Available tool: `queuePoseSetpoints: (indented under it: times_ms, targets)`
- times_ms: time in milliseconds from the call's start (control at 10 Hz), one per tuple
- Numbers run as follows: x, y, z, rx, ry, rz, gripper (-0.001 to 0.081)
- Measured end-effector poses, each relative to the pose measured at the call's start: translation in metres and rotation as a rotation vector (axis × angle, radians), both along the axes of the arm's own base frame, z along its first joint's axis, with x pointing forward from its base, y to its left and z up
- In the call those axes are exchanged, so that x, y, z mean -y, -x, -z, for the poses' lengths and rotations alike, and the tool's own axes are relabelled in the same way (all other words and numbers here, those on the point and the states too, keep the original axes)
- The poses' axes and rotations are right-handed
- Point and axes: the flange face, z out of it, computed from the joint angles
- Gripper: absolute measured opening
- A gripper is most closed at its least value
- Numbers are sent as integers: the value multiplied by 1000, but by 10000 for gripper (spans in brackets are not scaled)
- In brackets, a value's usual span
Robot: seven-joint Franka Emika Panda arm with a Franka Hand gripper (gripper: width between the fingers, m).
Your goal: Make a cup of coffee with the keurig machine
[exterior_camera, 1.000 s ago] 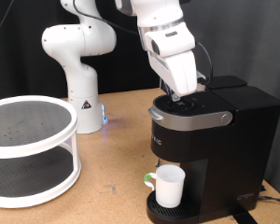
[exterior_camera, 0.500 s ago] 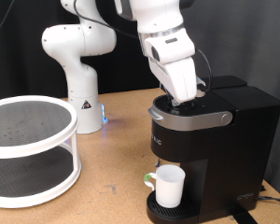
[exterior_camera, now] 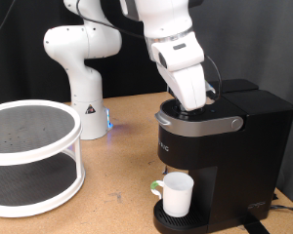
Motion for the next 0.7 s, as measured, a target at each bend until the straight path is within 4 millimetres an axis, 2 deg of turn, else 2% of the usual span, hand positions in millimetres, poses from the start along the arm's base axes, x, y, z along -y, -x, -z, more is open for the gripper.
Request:
queuePoseSetpoints:
  times_ms: [700]
  targets:
    - [1,-9,1,-70,-28,-2,1]
